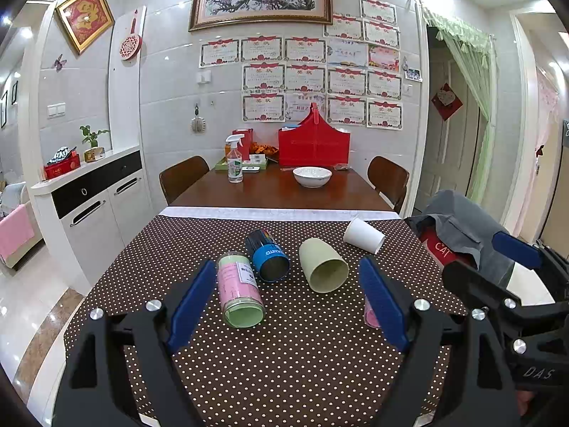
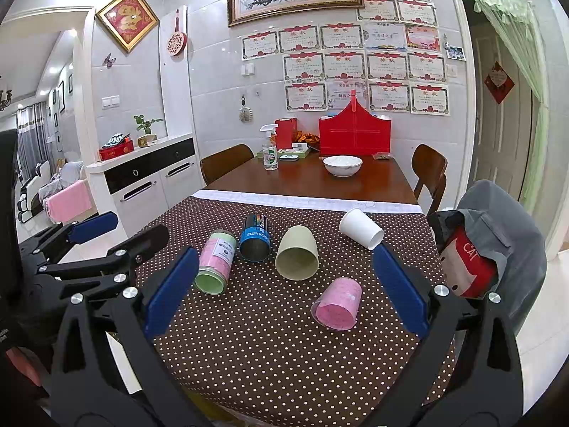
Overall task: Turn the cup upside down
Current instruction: 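Move the left tool toward the white paper cup lying on its side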
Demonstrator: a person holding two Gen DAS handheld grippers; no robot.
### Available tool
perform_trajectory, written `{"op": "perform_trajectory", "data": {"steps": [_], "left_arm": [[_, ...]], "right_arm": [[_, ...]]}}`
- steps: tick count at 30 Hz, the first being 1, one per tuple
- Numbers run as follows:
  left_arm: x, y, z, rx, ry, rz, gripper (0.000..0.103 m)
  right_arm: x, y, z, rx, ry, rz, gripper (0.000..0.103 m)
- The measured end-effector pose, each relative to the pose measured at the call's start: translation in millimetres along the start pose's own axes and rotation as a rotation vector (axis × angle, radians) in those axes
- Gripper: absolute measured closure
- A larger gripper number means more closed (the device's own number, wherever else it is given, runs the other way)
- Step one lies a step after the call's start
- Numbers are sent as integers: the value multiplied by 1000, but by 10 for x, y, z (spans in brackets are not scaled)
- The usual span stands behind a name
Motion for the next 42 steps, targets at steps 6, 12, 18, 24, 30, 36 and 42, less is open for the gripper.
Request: {"op": "perform_trajectory", "data": {"steps": [6,12,18,24,30,36,42], "left_arm": [[32,3,-53,-1,12,-7,22],[49,3,-146,-19,0,-3,22],[79,-34,-355,-73,-1,-2,22],[131,-81,-659,-143,-18,11,22],[244,-193,-1154,-229,1,26,22],[366,-267,-1626,-316,8,27,22],[533,-244,-2080,-363,5,24,22]], "right_arm": [[79,-24,-59,-9,6,-9,7],[173,-43,-135,-25,9,-19,7],[256,-72,-269,-64,7,-31,7],[412,-117,-511,-130,-8,-59,7],[703,-252,-912,-222,-27,-112,7],[992,-356,-1282,-302,-57,-166,7],[1281,-332,-1620,-347,-98,-180,7]]}}
Point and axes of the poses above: each gripper's, at about its wrist camera, not at the fingertips, and z roughly against the way its jaws point, x to its right, y to its top, the point moved 3 cm from there along -z, roughly the way its jaws point, and after that the axes turned 4 degrees about -y, right-handed, at the moved point
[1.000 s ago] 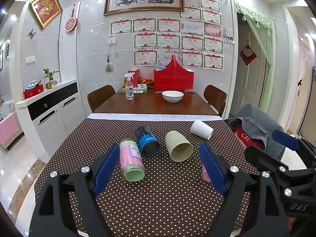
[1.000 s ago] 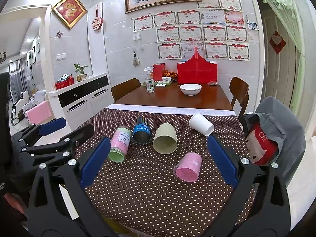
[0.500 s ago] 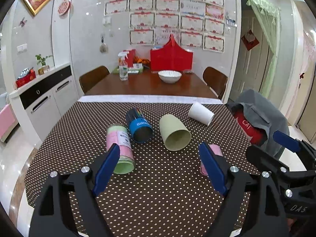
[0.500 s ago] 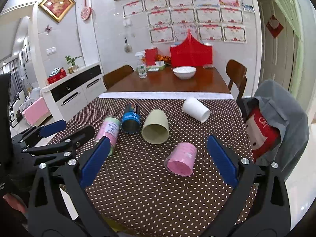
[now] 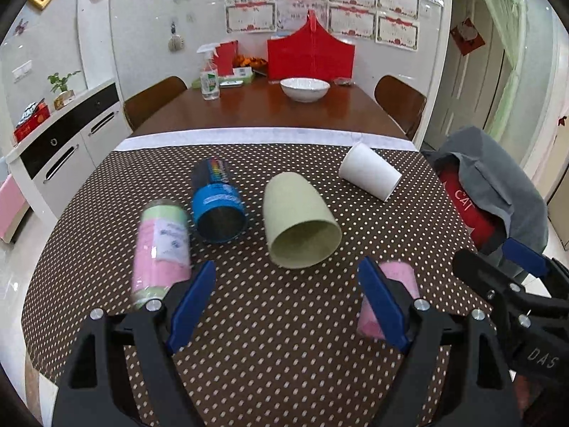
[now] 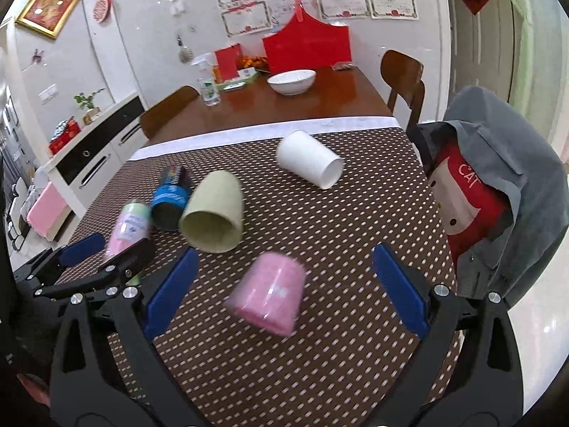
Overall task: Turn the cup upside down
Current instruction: 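Move the left tool toward the white paper cup lying on its side, then close the left gripper around the white paper cup's body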
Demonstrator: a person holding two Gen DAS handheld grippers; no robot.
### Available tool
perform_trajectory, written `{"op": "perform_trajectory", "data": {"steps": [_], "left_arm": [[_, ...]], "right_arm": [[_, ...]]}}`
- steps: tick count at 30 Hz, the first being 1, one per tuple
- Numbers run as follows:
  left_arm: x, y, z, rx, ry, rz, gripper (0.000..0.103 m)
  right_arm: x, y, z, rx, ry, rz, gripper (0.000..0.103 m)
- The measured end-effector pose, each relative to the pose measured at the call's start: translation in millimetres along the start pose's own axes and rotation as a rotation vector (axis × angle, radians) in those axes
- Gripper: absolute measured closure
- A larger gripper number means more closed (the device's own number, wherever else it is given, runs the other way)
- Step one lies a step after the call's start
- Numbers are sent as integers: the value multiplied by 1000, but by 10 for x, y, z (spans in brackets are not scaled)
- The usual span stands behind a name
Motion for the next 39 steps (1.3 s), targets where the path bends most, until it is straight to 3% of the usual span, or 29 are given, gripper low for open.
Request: {"op": "perform_trajectory", "data": {"steps": [6,12,18,22,24,28,30,36,39], "left_arm": [[227,284,-320,-40,3,-122,22],[456,616,-604,-65,33,-311,22],[839,872,-868,-85,-87,-586,22],[1143,961,-1070,-97,-185,-779,22],[1290,968,-1208,-140,-252,-904,22],[1440,901,-1453,-226,-335,-1088,22],[1469,858,-1591,-259,-336,-1163,22],[1491,836,-1860,-260,-341,-1356,22],[1482,814,-1978,-210,-293,-1486,22]], "right_arm": [[296,210,-352,-51,-34,-79,7],[740,284,-647,-98,-78,-332,7],[1010,201,-628,-64,-153,-584,7],[1140,35,-451,10,-290,-800,7],[1188,-81,-381,28,-337,-910,7],[1187,-328,-212,79,-518,-1098,7],[1118,-465,-169,93,-567,-1178,7],[866,-825,-112,168,-707,-1341,7],[758,-906,-135,203,-743,-1378,7]]}}
Point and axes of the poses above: each gripper's, at about its wrist camera, not at the fingertips, and z roughly against the way its jaws point, x to its right, y to its top, the point moved 3 cm from there along -z, roughly the way its jaws point, and after that the axes turned 4 degrees about -y, right-handed, at the moved point
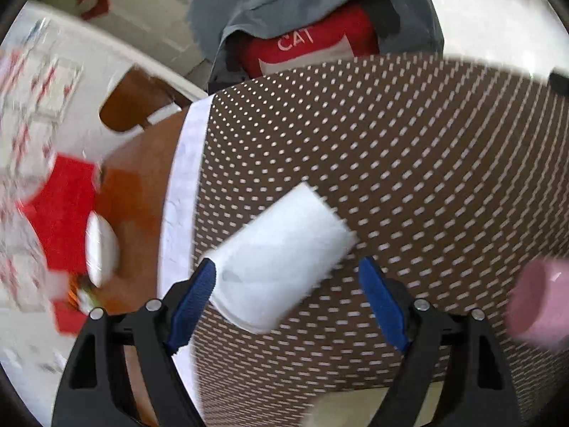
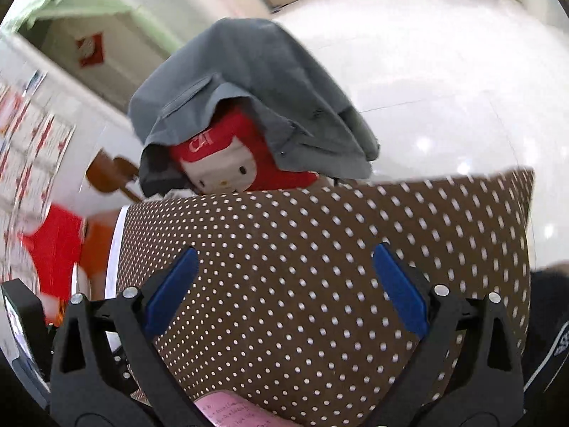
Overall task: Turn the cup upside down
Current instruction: 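Close the left gripper around the white paper cup's body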
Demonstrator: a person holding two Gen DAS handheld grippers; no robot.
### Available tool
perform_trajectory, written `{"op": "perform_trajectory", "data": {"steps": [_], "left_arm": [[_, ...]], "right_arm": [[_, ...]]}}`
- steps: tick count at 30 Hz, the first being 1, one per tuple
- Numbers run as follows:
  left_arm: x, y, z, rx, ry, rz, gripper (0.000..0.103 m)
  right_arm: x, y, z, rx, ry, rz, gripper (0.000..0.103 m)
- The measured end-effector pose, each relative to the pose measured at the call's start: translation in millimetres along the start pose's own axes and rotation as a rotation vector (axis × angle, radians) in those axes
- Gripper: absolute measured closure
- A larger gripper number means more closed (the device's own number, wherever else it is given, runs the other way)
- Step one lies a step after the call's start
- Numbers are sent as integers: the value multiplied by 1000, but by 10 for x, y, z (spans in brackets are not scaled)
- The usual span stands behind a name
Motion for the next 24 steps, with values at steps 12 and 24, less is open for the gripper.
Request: {"op": "perform_trajectory", "data": {"steps": [12,24], "left_arm": [[23,26,-394,3,108,-223,22],[-96,97,-321,25,101,-85,34]], "right_arm": [[-111,-254,-64,26,-38,68,7],[-124,-187,-134,14,-35,76,7]]}}
Point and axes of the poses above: each gripper's, at about its wrist camera, not at the fingertips, and z roughly against the way its jaws point, x to its right, y to its top, the point moved 3 cm from there along -z, roughly the way its jaws point, and after that the axes turned 4 degrees about -y, right-handed, at the moved point
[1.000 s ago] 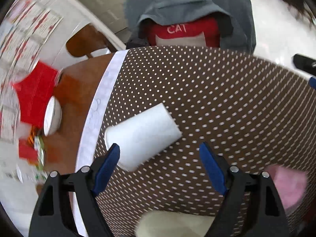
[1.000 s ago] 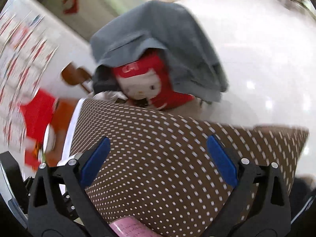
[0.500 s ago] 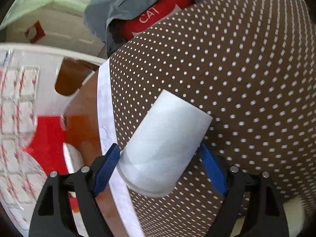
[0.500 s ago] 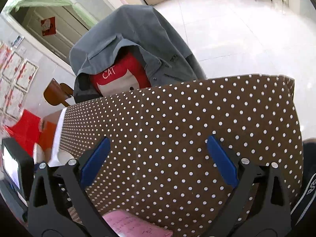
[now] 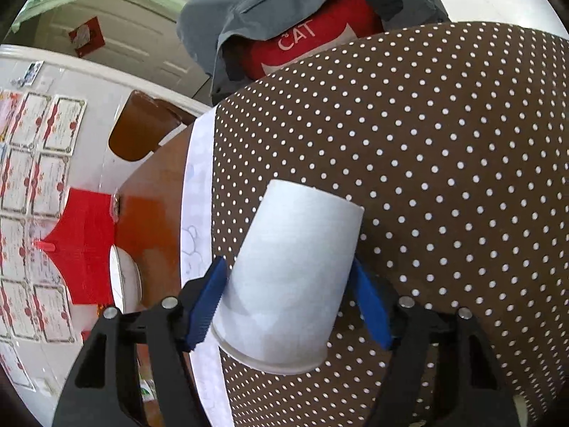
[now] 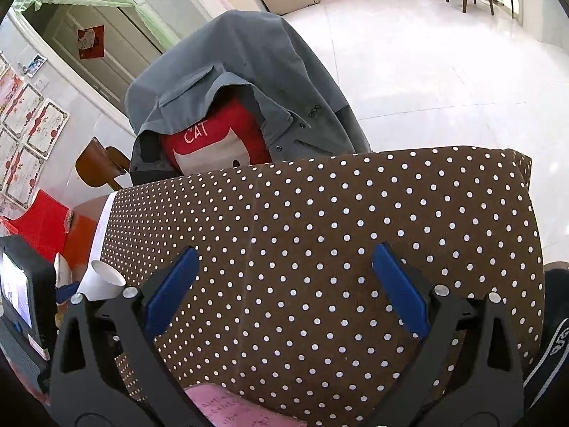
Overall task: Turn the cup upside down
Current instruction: 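Close the left gripper around the white paper cup's body, then lift the white cup with the left gripper and lower it onto the table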
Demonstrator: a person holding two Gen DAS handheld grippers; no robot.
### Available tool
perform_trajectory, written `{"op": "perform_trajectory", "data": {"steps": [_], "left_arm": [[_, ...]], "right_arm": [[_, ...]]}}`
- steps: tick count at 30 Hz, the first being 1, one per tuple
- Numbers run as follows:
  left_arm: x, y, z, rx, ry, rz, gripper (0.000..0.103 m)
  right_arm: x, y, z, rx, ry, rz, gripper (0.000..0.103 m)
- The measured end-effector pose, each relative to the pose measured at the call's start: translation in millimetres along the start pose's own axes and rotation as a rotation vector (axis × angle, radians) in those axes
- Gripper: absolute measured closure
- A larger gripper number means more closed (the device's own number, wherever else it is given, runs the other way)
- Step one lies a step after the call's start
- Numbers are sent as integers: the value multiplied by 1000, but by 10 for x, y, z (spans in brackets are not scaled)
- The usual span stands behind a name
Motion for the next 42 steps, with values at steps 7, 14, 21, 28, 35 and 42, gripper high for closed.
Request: {"op": "perform_trajectory", "data": {"steps": [7,14,21,28,35,42], "left_arm": [[152,-33,362,35,-37,71,36],[198,-13,909,61,-72,217,38],[236,-199,1375,34,-49,512,38],[580,-582,1925,30,-41,784,38],[1149,-961,2377,103,49,1054,38],[1697,-1279,2565,144,132,1323,38]], "right_arm": [[2,55,115,-12,35,62,7],[-66,138,357,-3,103,176,7],[-227,275,611,22,271,425,7],[-435,218,878,-10,471,820,7],[-440,70,1108,-56,613,1102,7],[-298,-240,1285,-48,712,1347,7]]}}
Point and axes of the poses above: each gripper's, at about its wrist camera, not at the fingertips, and z roughly against the way its jaws point, x to its right, y to its top, the point moved 3 cm from there along -z, roughly the way its jaws point, and after that the axes turned 4 degrees about -y, right-handed, at the moved point
